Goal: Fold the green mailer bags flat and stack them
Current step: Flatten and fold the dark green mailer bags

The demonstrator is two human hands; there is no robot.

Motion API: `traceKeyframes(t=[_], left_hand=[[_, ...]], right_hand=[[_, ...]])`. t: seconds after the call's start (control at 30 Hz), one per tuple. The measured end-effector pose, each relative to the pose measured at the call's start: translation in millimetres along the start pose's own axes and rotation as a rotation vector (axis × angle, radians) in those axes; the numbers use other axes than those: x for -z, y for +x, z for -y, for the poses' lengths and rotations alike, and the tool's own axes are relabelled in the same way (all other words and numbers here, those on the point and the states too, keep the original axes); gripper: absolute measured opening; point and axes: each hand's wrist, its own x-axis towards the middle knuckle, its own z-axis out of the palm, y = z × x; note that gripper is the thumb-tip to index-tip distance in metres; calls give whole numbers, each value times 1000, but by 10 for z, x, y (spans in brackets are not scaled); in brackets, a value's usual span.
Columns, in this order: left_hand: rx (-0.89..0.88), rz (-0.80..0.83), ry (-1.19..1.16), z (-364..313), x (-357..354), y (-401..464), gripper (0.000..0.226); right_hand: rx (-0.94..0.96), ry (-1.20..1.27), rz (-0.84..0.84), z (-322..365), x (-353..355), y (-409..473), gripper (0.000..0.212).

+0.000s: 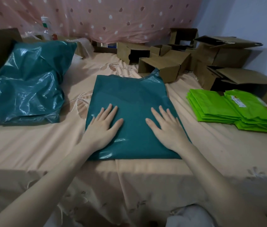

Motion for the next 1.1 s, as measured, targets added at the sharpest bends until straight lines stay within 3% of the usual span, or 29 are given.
traceKeyframes(t=[0.2, 0.53, 0.63, 0.7, 0.77, 0.87, 1.1], left_hand=[[35, 32, -65, 102, 23, -68, 61], [165, 54, -62, 64, 60, -61, 77], [186, 60, -195, 49, 127, -83, 91], [182, -10, -310, 3, 255, -59, 91], [160, -100, -244, -50, 388, 44, 71], [43, -145, -146, -85, 462, 396, 59], [-171, 3, 186, -271, 150, 1378, 54]], right_hand=[[-28, 149, 4, -89, -27, -42, 61], [-145, 319, -32, -149, -25, -29, 88], [-157, 360, -25, -176, 15, -19, 91], [-141, 356, -82, -193, 119, 37, 82], [-78, 298, -177, -191, 243, 147, 68], [64, 132, -247, -154, 352, 443, 56], [190, -135, -74, 71, 233, 1300, 60]])
